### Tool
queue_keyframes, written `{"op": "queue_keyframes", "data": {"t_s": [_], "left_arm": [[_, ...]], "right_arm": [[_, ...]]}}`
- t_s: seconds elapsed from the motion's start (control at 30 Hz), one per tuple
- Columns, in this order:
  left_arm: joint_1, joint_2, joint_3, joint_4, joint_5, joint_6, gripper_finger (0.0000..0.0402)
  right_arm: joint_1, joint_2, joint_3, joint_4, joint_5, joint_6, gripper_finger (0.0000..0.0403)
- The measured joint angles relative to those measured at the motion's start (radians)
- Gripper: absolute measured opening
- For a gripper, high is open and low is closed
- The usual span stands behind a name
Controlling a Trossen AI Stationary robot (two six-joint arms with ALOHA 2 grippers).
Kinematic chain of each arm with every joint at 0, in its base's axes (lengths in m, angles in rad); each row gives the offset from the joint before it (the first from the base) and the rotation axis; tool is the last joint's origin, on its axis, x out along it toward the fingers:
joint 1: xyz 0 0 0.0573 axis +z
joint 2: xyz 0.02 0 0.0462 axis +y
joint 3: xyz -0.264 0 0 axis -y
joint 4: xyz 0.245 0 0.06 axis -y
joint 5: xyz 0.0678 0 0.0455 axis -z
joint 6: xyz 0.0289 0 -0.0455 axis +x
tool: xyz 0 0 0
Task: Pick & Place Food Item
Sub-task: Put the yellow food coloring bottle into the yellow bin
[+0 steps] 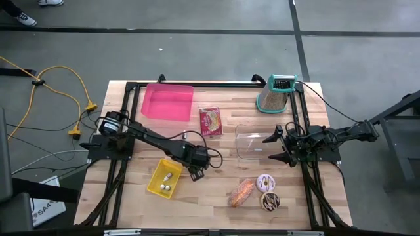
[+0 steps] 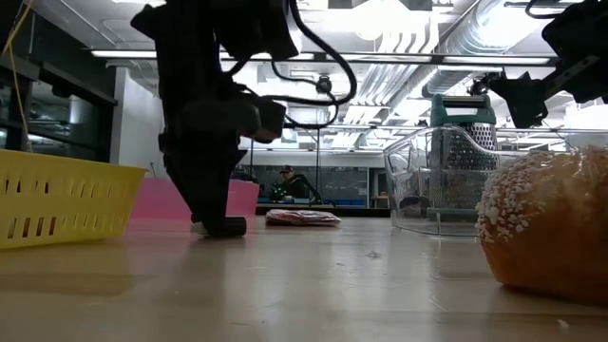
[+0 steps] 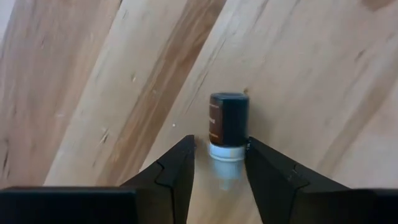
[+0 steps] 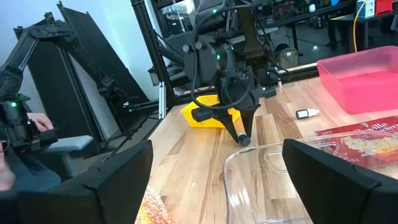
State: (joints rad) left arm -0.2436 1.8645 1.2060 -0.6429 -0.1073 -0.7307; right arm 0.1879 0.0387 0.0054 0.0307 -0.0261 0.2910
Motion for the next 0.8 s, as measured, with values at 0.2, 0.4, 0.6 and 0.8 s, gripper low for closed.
{"op": "queue_keyframes", "data": {"t_s": [0.2,0.4,0.6,0.8], "left_arm": [[0.004,0.011,0.002,0.012,0.001,0.0,0.0133],[0.006,0.011,0.002,0.011,0.005,-0.001,0.0131],[0.006,0.011,0.001,0.008,0.004,-0.002,0.0103],[0.006,0.011,0.001,0.006,0.002,-0.003,0.0072]], "right_arm": [[0.0,0.0,0.0,0.0,0.0,0.0,0.0348],[0.0,0.0,0.0,0.0,0.0,0.0,0.0348],[0.0,0.0,0.0,0.0,0.0,0.0,0.0348],[0.0,0.0,0.0,0.0,0.0,0.0,0.0348]]}}
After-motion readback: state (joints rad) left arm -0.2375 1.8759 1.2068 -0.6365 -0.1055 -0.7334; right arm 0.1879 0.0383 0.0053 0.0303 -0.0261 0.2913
